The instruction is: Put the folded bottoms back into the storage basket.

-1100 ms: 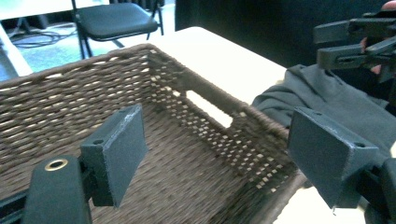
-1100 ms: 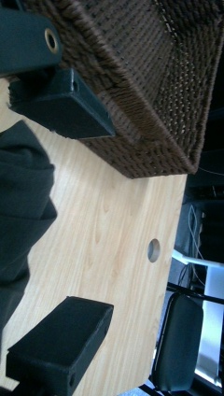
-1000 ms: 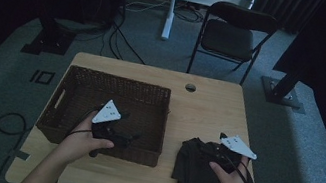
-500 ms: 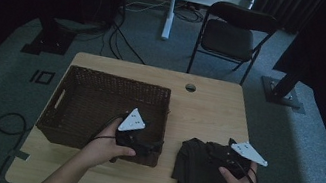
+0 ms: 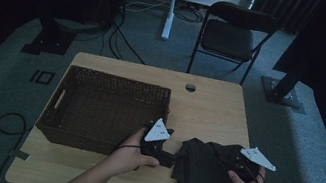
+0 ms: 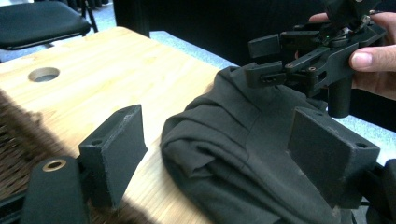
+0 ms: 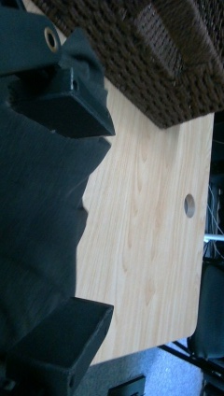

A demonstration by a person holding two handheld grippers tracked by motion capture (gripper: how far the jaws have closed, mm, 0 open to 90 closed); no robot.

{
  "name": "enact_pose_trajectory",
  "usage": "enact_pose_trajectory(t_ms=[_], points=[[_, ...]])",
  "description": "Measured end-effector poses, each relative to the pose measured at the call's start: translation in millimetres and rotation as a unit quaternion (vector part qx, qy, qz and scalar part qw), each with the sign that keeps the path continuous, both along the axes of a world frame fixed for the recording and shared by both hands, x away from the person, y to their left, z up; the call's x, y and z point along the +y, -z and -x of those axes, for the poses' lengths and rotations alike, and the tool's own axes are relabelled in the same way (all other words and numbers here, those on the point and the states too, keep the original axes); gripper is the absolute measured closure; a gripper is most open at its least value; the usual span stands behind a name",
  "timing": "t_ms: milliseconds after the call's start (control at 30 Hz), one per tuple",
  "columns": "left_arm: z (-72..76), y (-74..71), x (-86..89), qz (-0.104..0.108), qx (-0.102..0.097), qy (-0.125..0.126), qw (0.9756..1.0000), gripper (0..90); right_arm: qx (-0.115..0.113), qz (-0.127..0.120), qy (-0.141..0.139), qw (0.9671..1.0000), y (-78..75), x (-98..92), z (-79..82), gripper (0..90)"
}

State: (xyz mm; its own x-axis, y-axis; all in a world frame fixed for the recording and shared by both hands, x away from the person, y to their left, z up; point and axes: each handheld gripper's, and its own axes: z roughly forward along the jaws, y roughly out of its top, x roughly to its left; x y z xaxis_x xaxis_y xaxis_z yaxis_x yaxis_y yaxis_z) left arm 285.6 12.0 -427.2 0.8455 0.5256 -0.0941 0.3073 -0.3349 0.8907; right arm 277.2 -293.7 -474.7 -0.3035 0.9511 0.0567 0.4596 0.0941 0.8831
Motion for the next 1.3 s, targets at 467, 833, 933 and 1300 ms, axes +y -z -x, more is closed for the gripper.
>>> enact_pose_trajectory(t_ms=[467,833,933,1300], points=[[8.1,22.2,-54.1,0.022,0.018,-0.014,0.9995,19.6,0.003,0.003,0.014,0.9999,9.2,-26.7,5.5,12.3],[10.5,50.6,-77.6,-0.004,0.024,-0.054,0.9983,19.5,0.007,0.001,0.03,0.9995,18.2,-41.1,7.1,12.3],[10.3,59.8,-80.9,-0.025,0.031,-0.067,0.997,19.5,0.012,0.006,0.035,0.9993,22.8,-44.4,6.8,12.3],[5.1,86.6,-84.0,-0.051,0.045,-0.105,0.9921,17.3,0.045,0.019,0.057,0.9972,44.4,-59.5,1.8,12.3]])
